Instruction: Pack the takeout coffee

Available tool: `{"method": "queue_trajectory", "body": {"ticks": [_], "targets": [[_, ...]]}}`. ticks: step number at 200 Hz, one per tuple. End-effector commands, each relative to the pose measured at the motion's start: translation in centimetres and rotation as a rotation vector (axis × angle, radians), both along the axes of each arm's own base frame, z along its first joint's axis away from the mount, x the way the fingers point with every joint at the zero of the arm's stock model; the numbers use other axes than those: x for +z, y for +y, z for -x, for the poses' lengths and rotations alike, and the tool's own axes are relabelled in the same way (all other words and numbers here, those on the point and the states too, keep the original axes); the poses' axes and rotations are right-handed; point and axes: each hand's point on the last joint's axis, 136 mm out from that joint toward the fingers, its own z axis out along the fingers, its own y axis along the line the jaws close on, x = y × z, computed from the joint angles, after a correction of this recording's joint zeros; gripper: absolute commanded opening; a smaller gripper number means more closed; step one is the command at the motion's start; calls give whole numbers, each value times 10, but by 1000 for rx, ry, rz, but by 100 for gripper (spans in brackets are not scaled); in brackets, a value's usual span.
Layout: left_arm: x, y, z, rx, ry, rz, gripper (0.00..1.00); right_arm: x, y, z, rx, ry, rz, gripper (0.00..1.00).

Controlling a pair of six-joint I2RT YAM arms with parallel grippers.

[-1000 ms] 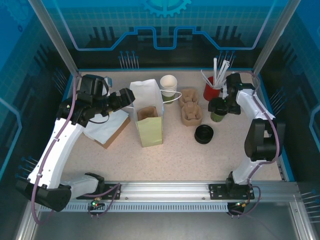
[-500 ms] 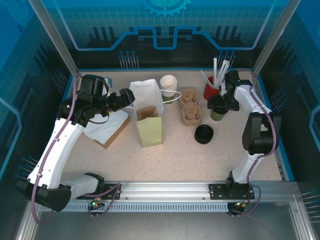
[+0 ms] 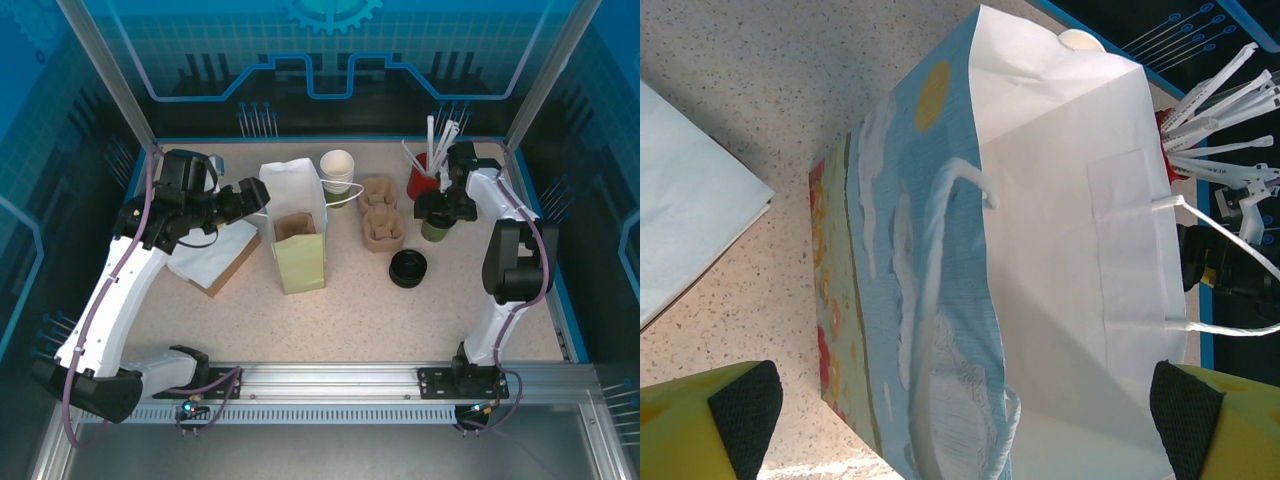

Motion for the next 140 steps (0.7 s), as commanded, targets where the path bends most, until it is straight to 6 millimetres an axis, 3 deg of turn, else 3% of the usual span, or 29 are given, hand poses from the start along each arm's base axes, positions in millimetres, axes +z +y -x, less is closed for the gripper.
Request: {"method": "queue_trajectory", "body": {"ticks": [1, 58, 140], "targets": [[8, 1, 5, -14, -12, -1, 99, 2, 5, 0, 28, 8, 4, 99], [12, 4, 7, -13, -24, -14, 99, 5, 6, 8, 37, 17, 1, 90], [30, 8, -7, -7, -50, -32, 99, 25, 5, 30, 49, 0, 6, 89]]}}
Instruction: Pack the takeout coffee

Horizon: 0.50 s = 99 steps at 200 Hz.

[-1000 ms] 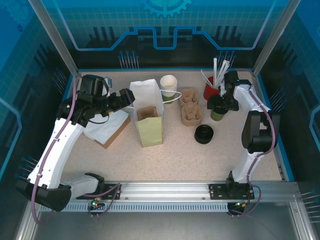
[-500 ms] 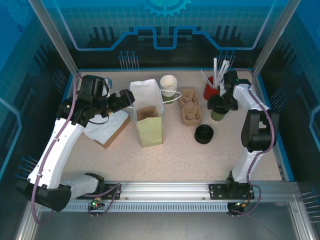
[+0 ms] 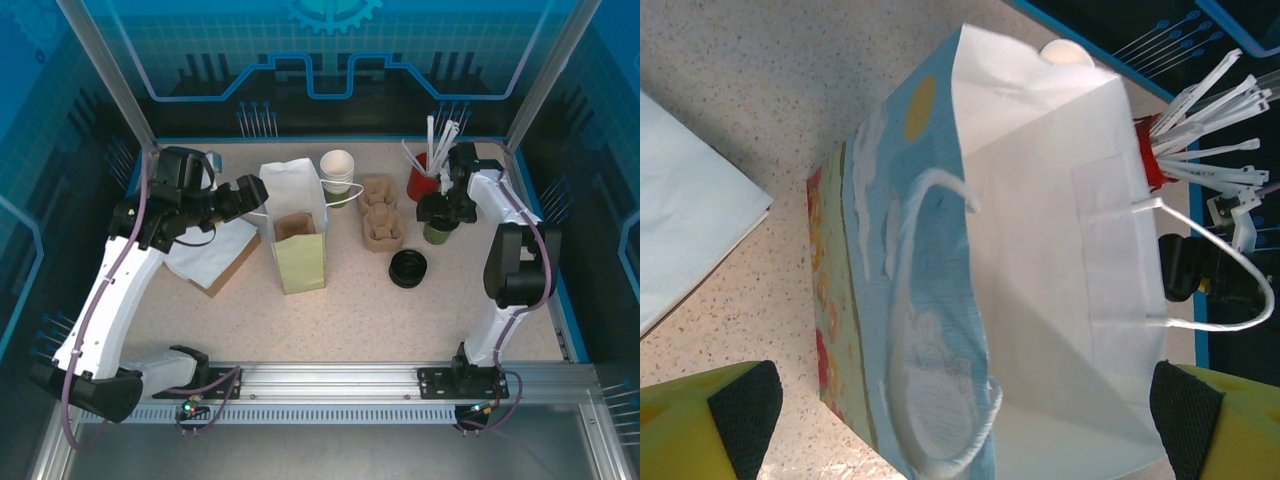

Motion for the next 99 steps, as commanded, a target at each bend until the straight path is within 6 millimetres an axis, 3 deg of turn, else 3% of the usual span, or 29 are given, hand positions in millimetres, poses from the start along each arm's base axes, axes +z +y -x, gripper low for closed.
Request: {"method": "queue_trajectory", "body": {"ticks": [1, 47, 99], "targets": [[13, 6, -7, -4, -20, -30, 99, 16, 5, 17, 28, -7, 1, 89], [16, 11, -34, -62, -4, -145, 99, 29, 8, 44, 27, -22, -15, 89], [-3, 8, -78, -198, 62, -315, 98, 42, 12, 78, 25, -36, -39, 89]]}}
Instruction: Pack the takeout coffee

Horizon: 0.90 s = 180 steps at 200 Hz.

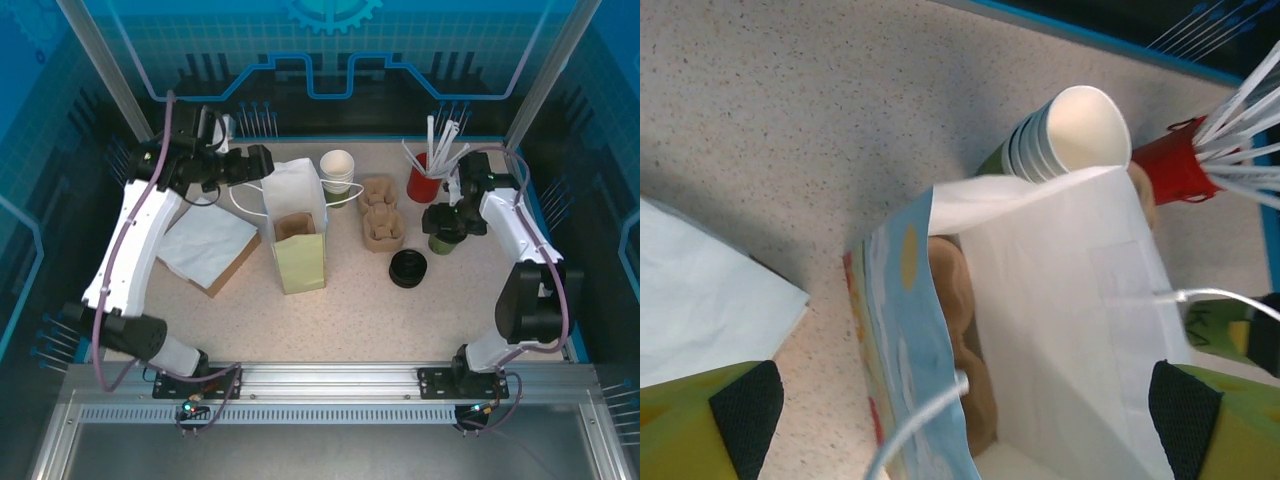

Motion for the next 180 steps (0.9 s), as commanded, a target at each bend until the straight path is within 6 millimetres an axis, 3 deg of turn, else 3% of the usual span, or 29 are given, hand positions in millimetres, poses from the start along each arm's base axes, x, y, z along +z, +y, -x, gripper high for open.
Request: {"method": "queue_trajectory", "body": {"ticks": [1, 46, 95, 180], "targets": [[-12, 6, -8, -87, 48, -119, 98, 8, 9, 21, 21, 9, -27, 89], [-46, -3, -29, -193, 160, -171, 93, 17, 11, 41, 19, -7, -42, 89], [-66, -11, -37, -235, 210, -162, 85, 23, 12, 51, 15, -18, -48, 89], [-68, -17, -44, -177, 230, -95, 51, 30, 12, 62, 5, -31, -52, 89]]}}
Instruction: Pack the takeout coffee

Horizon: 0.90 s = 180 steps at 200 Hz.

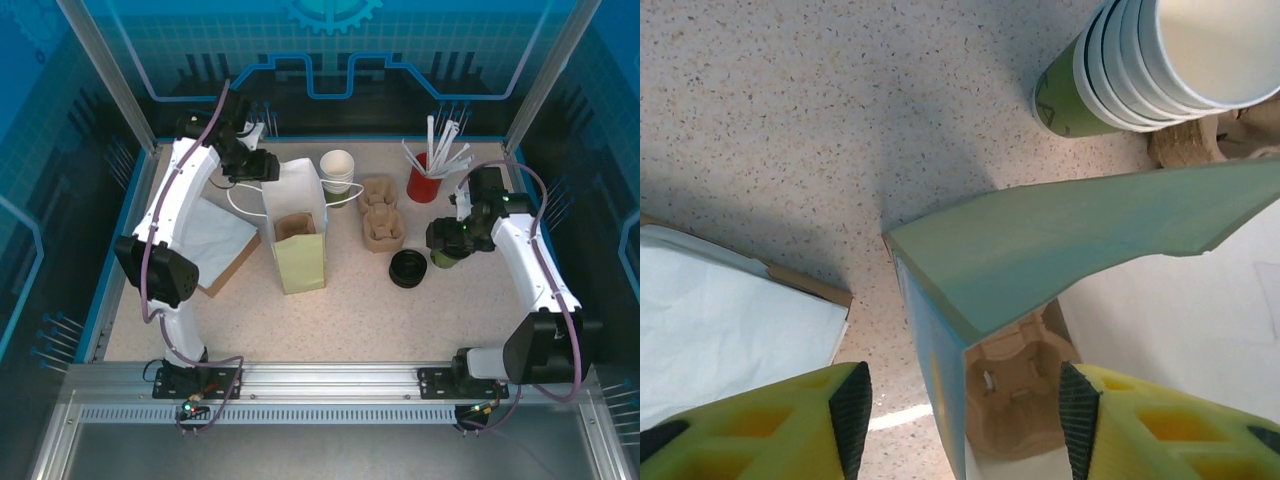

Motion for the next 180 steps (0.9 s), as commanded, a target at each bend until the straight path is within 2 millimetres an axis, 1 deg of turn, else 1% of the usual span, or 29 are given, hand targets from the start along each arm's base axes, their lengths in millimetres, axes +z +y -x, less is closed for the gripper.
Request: {"method": "queue_trajectory", "body": {"ticks": [1, 18, 65, 82, 120, 137, 150, 162, 180], "targets": [[6, -5, -1, 20, 8, 54, 51, 4, 4, 11, 6, 8, -12, 89], [8, -6, -1, 35, 10, 69, 45, 4, 4, 12, 9, 8, -11, 89], [11, -9, 3, 76, 24, 99, 22, 5, 4, 13, 7, 5, -12, 89], [14, -11, 5, 92, 23, 110, 17, 5, 4, 12, 5, 4, -14, 89], [19, -18, 10, 135, 26, 142, 7, 4, 5, 12, 6, 6, -20, 89], [20, -22, 13, 157, 35, 158, 5, 3, 5, 13, 5, 6, -19, 89], [20, -25, 15, 175, 43, 168, 2, 2, 5, 13, 4, 7, -22, 89], [19, -28, 17, 188, 52, 179, 0, 1, 5, 14, 1, 6, -22, 89], [19, -32, 20, 205, 56, 196, 0, 1, 6, 13, -1, 3, -26, 89]]}}
